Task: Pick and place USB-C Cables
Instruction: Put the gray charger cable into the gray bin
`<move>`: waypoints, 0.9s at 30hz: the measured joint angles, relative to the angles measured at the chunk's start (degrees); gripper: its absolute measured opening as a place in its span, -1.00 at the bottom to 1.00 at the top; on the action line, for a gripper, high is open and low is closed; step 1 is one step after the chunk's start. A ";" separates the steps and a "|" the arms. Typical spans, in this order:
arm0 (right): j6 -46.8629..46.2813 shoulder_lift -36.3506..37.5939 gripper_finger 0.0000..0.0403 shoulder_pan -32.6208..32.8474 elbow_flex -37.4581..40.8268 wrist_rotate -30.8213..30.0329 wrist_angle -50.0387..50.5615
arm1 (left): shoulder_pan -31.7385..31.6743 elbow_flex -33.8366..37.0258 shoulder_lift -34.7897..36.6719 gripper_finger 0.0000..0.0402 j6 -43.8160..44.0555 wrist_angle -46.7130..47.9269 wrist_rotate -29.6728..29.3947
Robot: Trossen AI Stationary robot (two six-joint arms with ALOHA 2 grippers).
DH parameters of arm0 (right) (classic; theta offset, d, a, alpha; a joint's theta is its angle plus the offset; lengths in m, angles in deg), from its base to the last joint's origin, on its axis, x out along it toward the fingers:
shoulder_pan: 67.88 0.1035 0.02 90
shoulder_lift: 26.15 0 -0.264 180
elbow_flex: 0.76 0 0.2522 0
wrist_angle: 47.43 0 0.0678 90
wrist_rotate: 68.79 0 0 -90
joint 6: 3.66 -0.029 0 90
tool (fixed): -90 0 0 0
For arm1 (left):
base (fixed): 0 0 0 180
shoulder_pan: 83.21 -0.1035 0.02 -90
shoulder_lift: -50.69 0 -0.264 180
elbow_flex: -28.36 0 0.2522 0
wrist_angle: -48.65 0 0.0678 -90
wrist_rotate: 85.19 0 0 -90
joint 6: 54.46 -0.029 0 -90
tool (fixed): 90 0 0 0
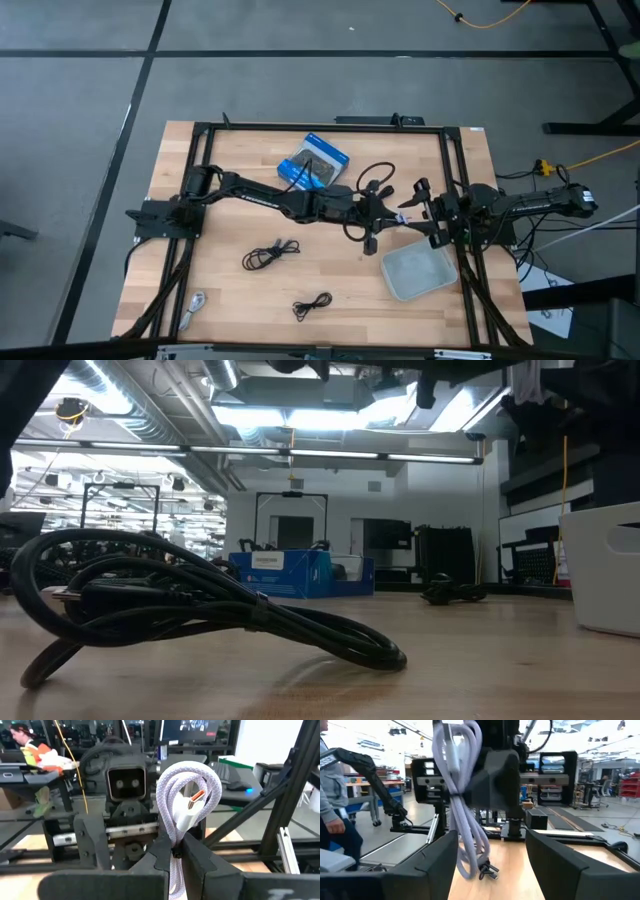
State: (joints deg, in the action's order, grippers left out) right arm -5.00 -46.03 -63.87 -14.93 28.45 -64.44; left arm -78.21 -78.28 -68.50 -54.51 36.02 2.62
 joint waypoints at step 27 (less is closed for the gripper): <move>-10.61 -1.81 -0.96 -0.02 -0.02 -0.15 -4.29 | -0.98 0.00 1.64 -0.51 -2.13 3.80 -1.22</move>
State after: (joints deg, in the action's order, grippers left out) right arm -15.61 -47.84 -63.89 -14.95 28.30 -68.73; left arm -79.20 -78.28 -66.86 -56.64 39.82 1.40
